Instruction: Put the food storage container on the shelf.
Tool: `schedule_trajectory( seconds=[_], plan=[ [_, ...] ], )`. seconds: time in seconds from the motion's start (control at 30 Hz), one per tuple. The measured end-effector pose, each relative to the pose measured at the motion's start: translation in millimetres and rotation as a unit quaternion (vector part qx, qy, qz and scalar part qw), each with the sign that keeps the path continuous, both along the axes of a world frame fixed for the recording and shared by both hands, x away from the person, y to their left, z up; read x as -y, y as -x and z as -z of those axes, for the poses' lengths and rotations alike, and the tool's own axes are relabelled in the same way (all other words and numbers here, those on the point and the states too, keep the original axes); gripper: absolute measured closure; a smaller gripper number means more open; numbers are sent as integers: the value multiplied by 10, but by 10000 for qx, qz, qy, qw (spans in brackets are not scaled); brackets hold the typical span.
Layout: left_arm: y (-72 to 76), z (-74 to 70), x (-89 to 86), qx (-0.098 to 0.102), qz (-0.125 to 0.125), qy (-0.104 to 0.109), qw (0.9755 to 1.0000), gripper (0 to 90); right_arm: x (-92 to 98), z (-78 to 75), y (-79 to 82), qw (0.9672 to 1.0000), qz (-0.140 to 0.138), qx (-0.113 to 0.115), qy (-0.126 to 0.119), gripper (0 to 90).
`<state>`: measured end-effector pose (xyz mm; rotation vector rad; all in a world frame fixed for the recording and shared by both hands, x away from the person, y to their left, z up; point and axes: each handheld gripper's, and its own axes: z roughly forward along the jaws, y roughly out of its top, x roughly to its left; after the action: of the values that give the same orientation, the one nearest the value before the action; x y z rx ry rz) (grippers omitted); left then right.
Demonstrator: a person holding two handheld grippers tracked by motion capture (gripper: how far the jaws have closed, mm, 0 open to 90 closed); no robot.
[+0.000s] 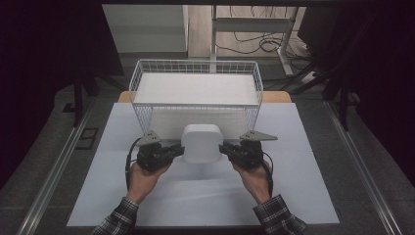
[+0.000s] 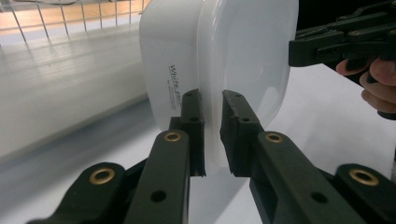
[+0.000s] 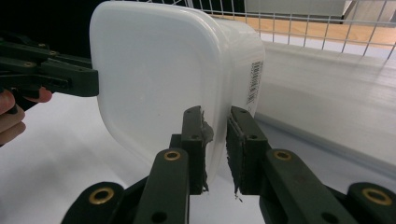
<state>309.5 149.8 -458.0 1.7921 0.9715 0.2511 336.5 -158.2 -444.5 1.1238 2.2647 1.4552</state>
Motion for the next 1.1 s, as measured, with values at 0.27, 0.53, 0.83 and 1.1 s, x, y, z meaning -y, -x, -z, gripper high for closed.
schedule_trajectory(
  seconds=[0.27,0.53,0.83,1.1],
  plan=[
    [-171,-8,5,-1,-40,30,10000,802,-29,1,-189,9999,100,41,34,756],
    [-354,89,6,-174,-78,116,9998,802,-52,65,-365,9998,177,-31,96,754],
    [-515,264,-34,-380,-201,185,9989,800,-133,182,-555,9991,243,-230,261,750],
    [-612,371,-32,-556,-322,197,9977,796,-189,263,-655,9979,345,-409,361,747]
  ],
)
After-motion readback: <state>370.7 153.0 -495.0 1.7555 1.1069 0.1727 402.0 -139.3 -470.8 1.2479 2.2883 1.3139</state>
